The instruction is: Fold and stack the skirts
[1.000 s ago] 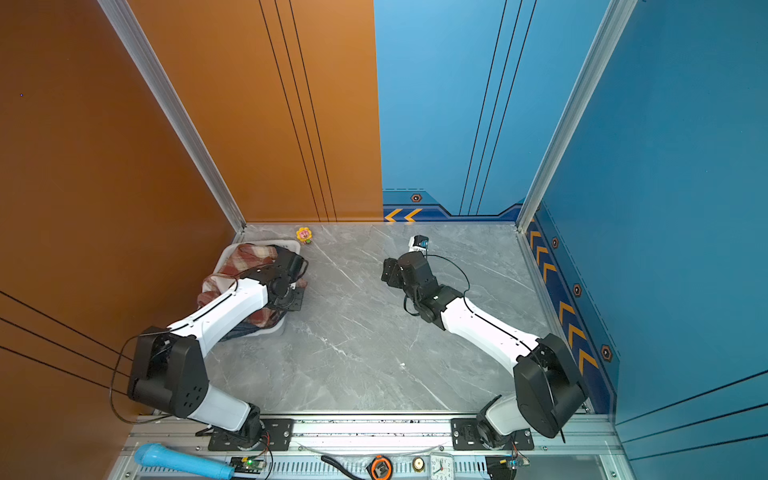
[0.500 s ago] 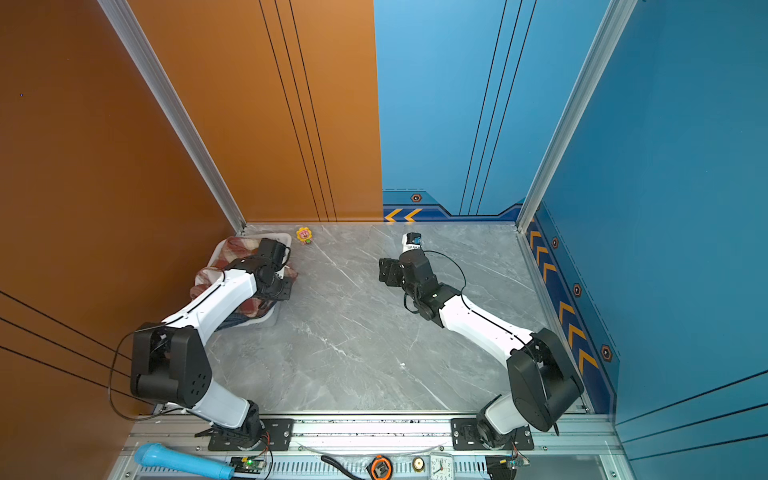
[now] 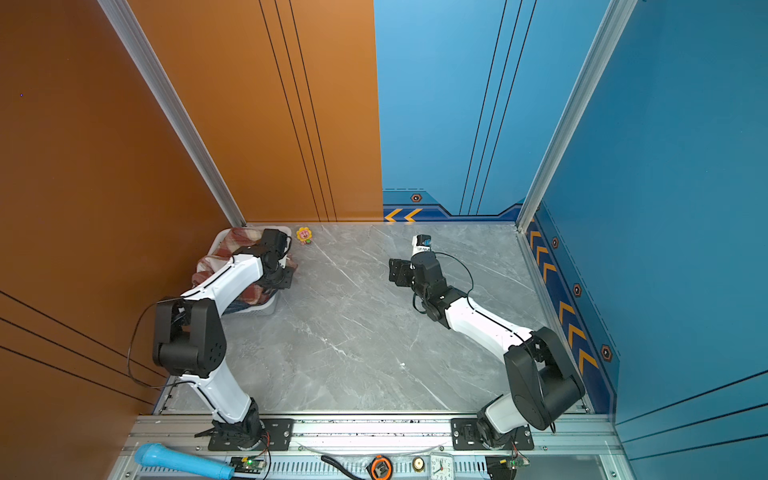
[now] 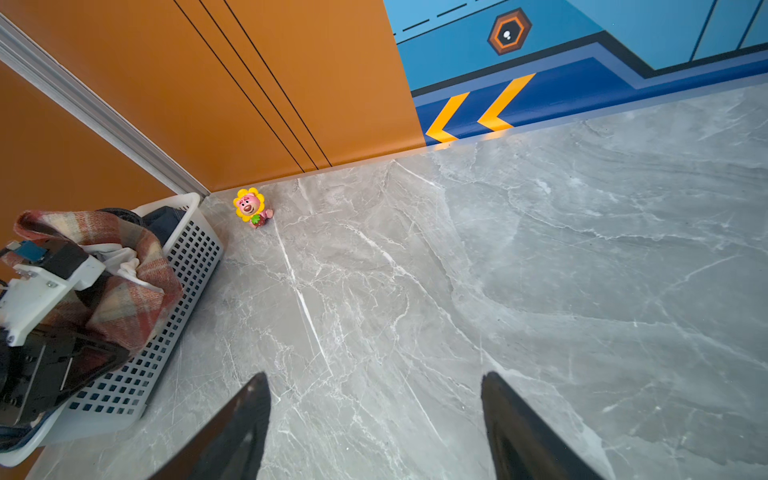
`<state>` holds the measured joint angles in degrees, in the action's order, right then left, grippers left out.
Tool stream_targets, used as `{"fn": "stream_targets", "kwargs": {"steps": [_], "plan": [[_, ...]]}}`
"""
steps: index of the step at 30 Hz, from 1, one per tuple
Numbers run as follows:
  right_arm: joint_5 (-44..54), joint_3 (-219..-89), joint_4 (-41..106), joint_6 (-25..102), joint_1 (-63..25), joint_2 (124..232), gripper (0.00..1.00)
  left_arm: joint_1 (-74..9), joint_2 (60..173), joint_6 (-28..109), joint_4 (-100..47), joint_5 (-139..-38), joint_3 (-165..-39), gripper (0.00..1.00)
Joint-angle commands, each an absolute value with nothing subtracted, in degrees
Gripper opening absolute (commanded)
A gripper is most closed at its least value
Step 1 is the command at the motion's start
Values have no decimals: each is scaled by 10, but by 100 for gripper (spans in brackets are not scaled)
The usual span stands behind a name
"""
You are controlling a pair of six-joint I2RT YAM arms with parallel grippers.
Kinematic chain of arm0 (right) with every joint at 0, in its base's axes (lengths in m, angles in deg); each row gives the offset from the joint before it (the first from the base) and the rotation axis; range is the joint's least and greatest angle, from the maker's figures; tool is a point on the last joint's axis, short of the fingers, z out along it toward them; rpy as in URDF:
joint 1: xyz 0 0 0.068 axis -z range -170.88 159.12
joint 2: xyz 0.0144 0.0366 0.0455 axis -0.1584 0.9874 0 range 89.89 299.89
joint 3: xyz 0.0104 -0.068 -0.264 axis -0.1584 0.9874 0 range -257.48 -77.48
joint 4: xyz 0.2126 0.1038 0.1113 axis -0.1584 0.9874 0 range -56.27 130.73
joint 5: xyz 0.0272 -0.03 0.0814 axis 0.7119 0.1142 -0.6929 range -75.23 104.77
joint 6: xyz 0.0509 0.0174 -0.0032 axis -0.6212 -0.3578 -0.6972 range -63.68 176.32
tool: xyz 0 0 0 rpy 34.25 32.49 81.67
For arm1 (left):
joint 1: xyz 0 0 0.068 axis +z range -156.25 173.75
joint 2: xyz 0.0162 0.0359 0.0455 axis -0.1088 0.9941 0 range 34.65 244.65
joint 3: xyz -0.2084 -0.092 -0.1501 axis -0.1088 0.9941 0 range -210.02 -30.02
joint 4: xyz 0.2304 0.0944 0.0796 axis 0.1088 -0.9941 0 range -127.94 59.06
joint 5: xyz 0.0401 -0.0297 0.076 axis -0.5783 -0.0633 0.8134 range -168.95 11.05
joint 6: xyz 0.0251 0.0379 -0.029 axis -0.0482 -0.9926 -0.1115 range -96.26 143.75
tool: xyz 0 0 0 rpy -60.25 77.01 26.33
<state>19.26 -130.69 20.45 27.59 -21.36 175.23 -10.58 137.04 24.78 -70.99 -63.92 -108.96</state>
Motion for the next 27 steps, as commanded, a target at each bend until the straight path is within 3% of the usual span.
{"fn": "stream_targets", "kwargs": {"steps": [1,21,24,27], "plan": [[187,-1294,178,274,-206,1755,80,-96,1402,220,-692,-645,-1130,13],[162,-1311,175,273,-177,1788,80,-88,1532,210,-695,-648,-1288,16],[159,-1315,180,274,-177,1785,80,-88,1532,213,-709,-645,-1304,24],[159,-1321,185,279,-177,1781,81,-88,1506,218,-716,-649,-1305,47]]}}
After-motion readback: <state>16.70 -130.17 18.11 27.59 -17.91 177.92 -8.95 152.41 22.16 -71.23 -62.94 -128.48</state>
